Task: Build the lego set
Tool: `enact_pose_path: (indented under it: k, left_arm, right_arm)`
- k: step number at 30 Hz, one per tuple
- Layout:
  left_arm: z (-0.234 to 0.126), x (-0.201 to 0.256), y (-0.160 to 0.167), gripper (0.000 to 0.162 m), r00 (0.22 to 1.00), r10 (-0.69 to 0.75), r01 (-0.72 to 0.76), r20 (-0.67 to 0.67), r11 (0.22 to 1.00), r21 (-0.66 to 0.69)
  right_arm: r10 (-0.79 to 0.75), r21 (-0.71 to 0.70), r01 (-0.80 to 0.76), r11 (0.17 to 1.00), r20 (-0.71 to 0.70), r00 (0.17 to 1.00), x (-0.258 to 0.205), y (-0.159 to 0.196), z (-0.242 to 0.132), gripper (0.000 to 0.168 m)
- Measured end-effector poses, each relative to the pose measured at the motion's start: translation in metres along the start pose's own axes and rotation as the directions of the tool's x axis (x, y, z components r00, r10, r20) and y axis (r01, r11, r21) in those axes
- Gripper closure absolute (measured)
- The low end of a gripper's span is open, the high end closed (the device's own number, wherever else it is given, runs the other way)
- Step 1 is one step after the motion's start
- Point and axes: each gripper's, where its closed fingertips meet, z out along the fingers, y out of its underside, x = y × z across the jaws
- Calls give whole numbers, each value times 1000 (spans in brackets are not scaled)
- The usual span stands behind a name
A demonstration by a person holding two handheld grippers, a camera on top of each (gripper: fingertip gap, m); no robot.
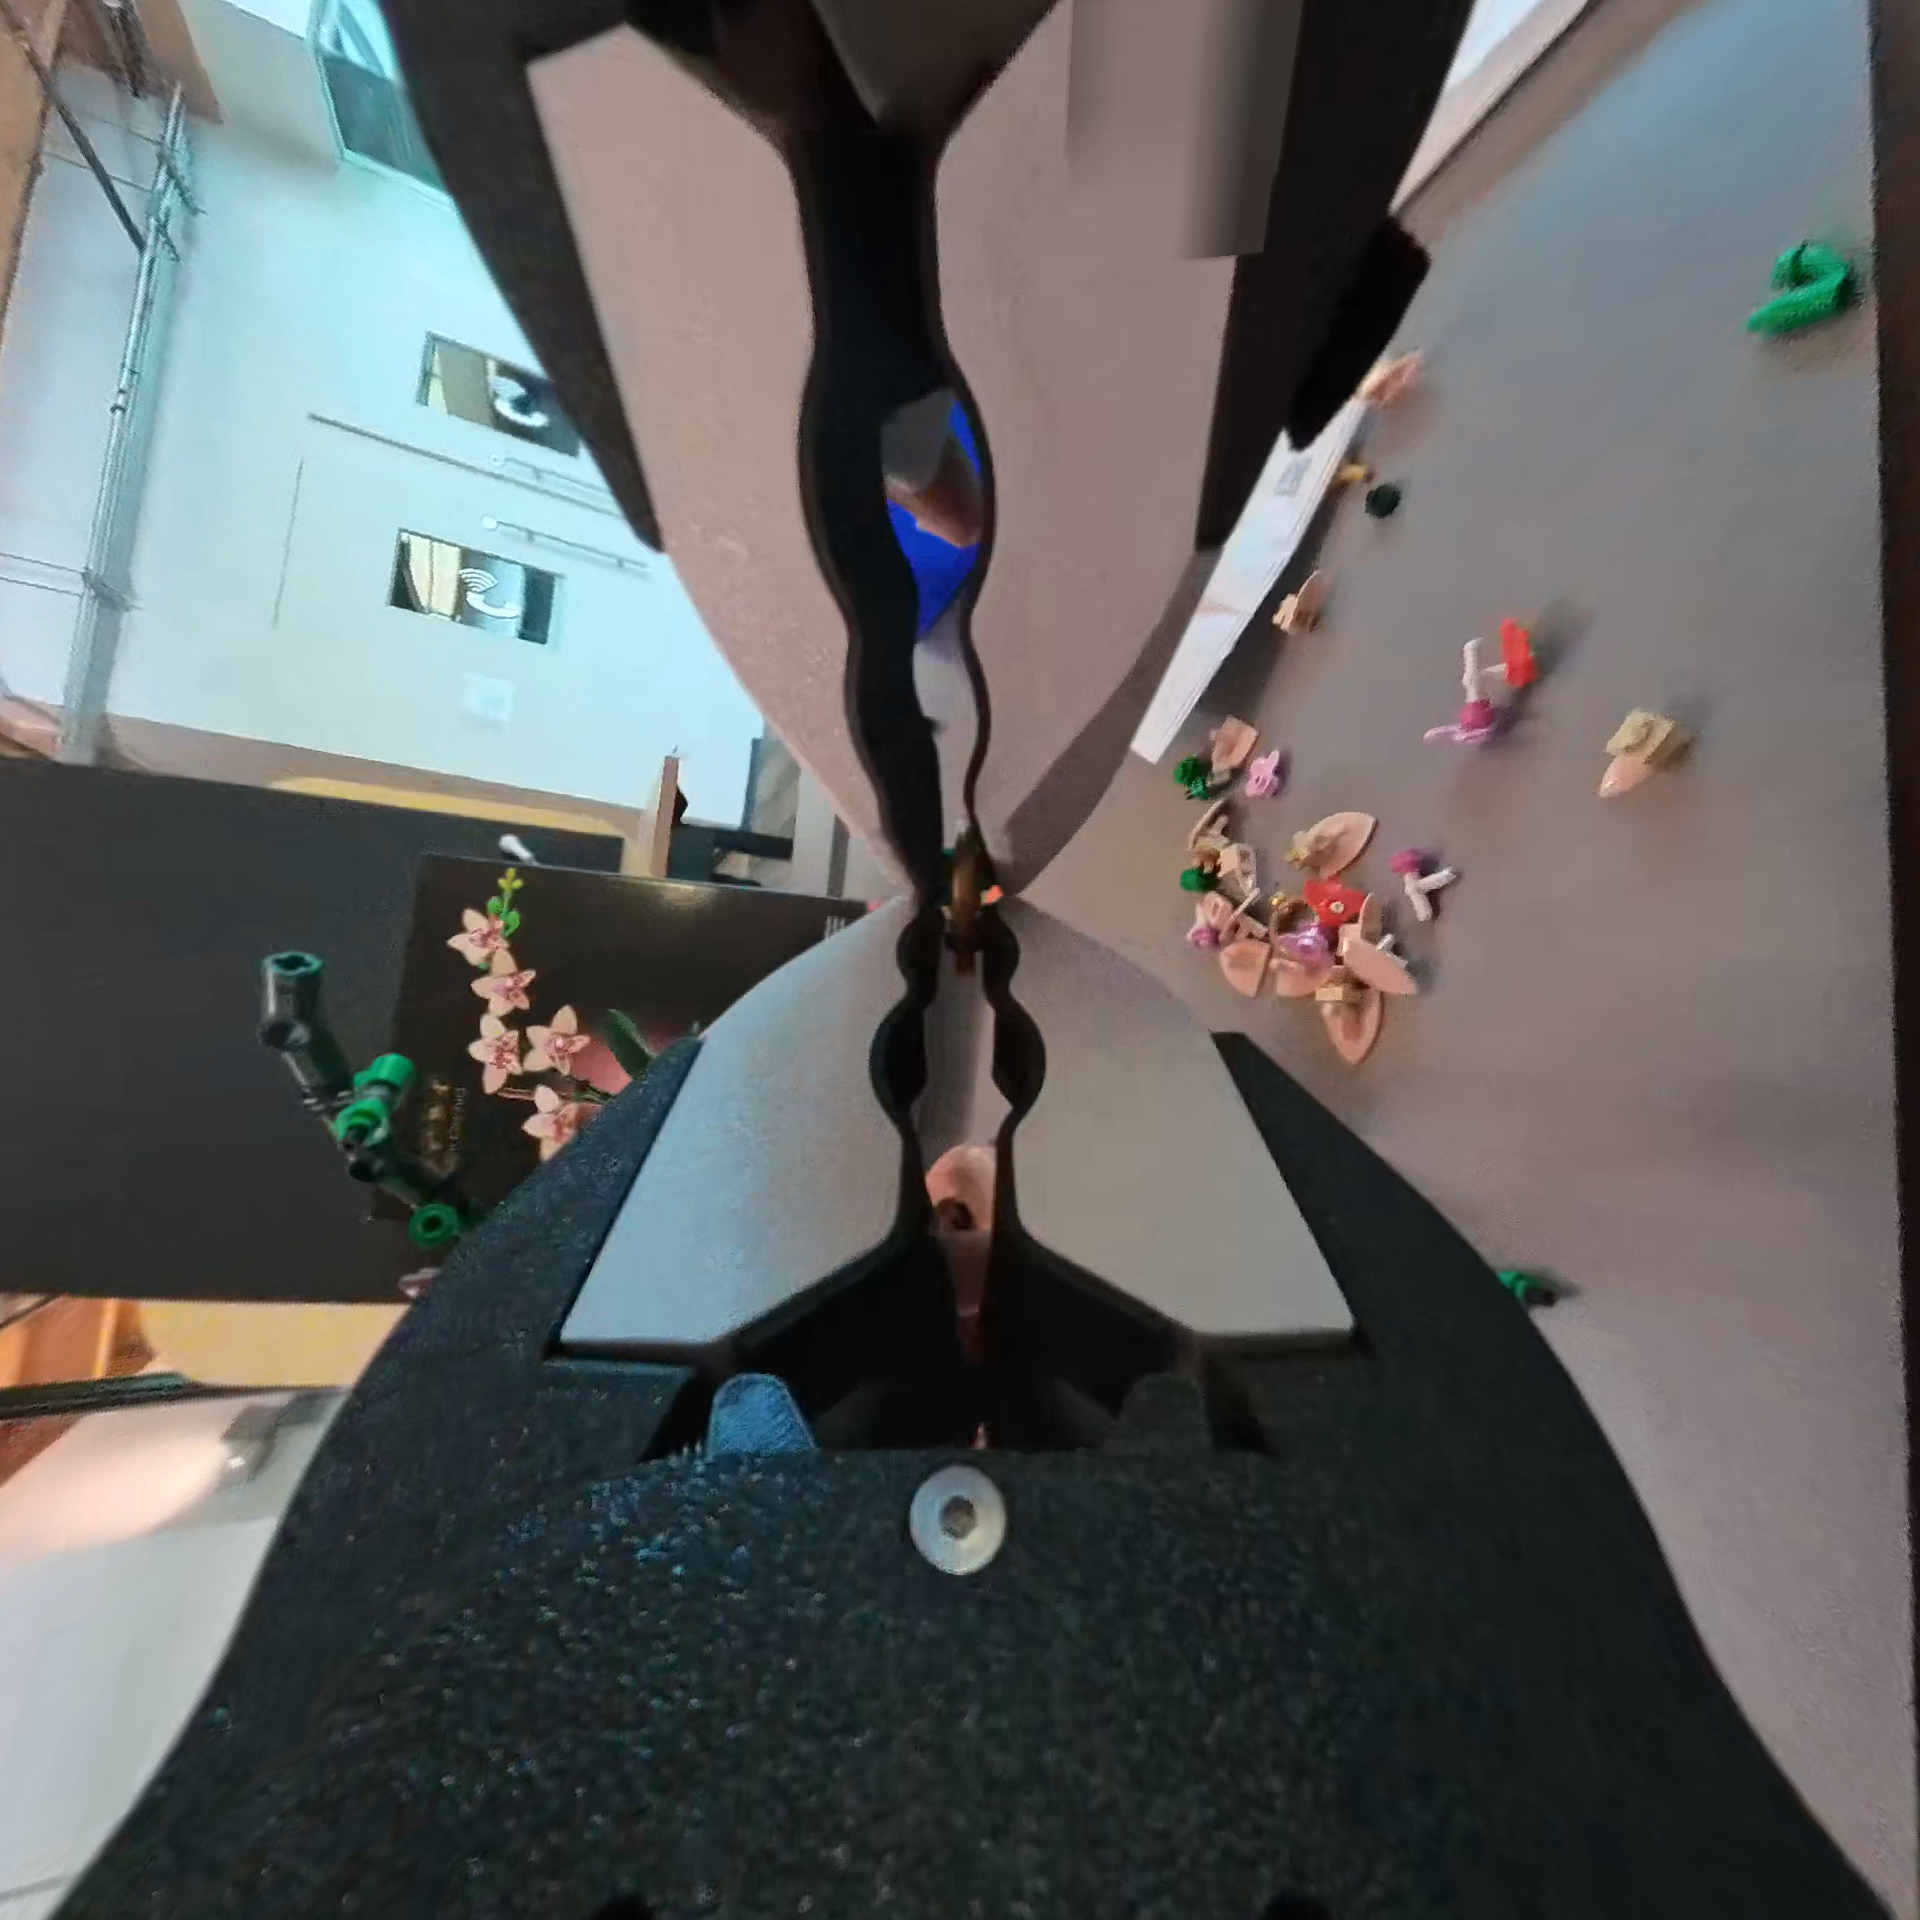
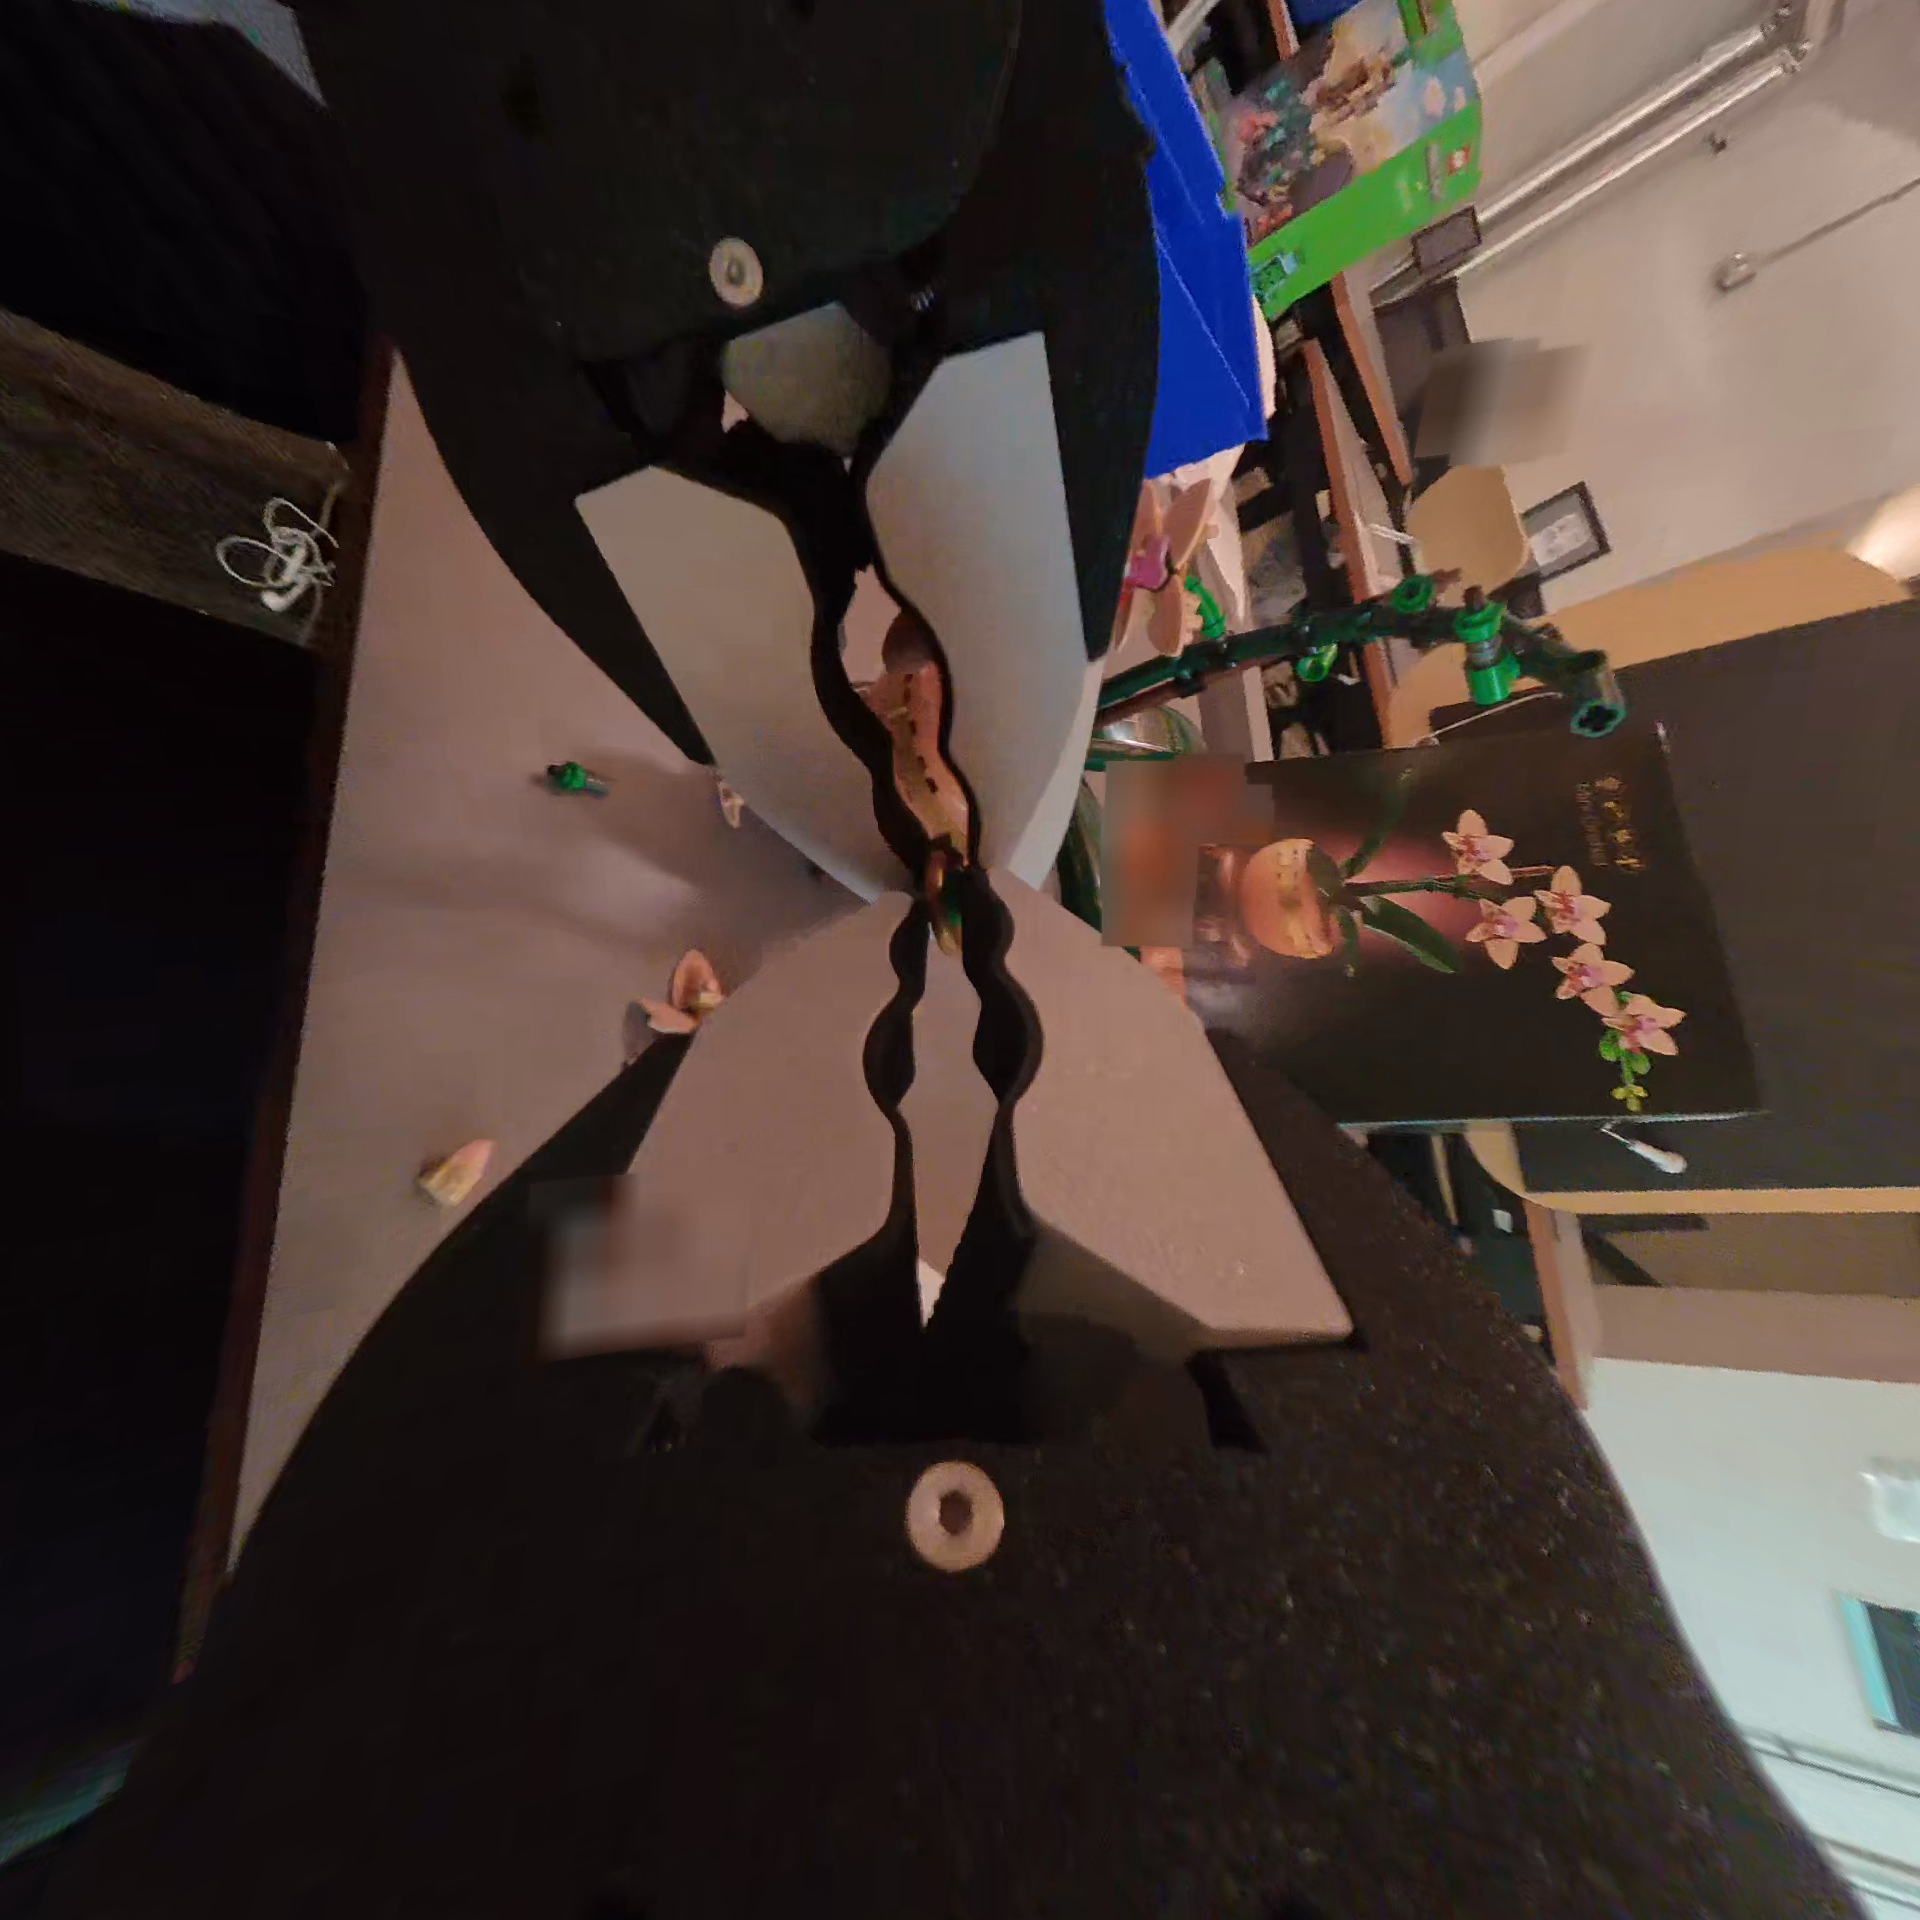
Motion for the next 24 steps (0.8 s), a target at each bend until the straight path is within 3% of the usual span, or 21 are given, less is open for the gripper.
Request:
enact_pose_path:
  k: [2, 7, 8, 10, 11, 12, 13, 17, 24]
  left_arm:
    - [2, -2, 0, 157, 998, 49, -48, 38, 999, -23]
    - [-10, -12, -15, 158, 995, -60, 52, 85, 994, 100]
    - [-14, -17, -9, 159, 991, -52, 43, 123, 996, 72]
    - [-20, -31, 56, 158, 977, 6, 28, 214, 988, -154]
    - [-24, -29, 68, 159, 971, -140, 156, 191, 986, -66]
    - [-28, -28, 64, 159, 950, -272, 274, 153, 962, 8]
    - [-29, -28, 56, 159, 950, -275, 274, 147, 961, 26]
    - [-15, -18, 20, 158, 974, -199, 190, 109, 978, 88]
    - [-12, -17, 13, 158, 992, -92, 87, 91, 994, 62]
  right_arm:
    - [-17, -17, 16, 1000, -34, 999, 2, 0, 0, 162]
    - [30, 93, -19, 995, -126, 992, 7, -12, -15, 163]
    - [60, 124, -43, 991, -140, 988, 8, -14, -21, 163]
    - [100, 169, -62, 984, -222, 970, 23, -12, -47, 168]
    - [133, 203, -95, 975, -183, 974, 20, -11, -58, 168]
    - [134, 202, -98, 974, -174, 976, 16, -8, -59, 168]
    - [107, 146, -82, 986, -177, 978, 12, 1, -53, 168]
    - [45, 91, -36, 995, -96, 994, -3, 4, -19, 166]
    - [-17, 156, 32, 987, -94, 995, 5, -13, -9, 156]
